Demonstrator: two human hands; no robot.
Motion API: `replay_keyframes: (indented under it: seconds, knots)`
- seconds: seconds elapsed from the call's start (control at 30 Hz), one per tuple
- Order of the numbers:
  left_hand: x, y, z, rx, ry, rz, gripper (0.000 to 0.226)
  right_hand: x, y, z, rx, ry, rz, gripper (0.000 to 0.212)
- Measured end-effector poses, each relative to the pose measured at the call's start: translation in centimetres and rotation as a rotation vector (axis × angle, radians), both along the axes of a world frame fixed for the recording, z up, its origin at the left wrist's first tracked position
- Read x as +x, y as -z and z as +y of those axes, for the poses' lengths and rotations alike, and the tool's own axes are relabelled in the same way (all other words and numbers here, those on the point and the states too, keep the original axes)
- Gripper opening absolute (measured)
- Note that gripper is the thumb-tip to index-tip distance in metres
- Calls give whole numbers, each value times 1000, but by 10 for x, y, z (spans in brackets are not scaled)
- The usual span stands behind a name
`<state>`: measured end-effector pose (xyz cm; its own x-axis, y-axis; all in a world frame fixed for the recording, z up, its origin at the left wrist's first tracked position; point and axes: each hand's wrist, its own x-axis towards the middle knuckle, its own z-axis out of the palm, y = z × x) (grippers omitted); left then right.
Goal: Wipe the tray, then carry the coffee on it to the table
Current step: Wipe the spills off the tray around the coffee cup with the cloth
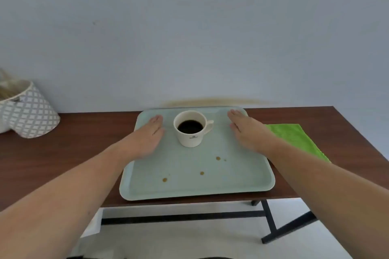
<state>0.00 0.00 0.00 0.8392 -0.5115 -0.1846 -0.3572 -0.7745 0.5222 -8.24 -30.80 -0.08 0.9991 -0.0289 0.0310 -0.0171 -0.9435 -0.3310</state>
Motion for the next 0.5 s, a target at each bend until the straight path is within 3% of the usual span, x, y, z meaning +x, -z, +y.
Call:
replay_keyframes:
  seconds: [0.23, 0.4, 0.5]
  knots:
    - [8, 19, 6, 94, 31, -98, 54, 1, 7, -1, -21, 11, 33, 50]
    - [17, 21, 11, 68, 27, -244, 52, -1, 7, -2, 2, 35, 46, 51]
    - [15, 32, 18, 177, 101, -391, 61, -5, 1, -3, 87, 93, 19, 51]
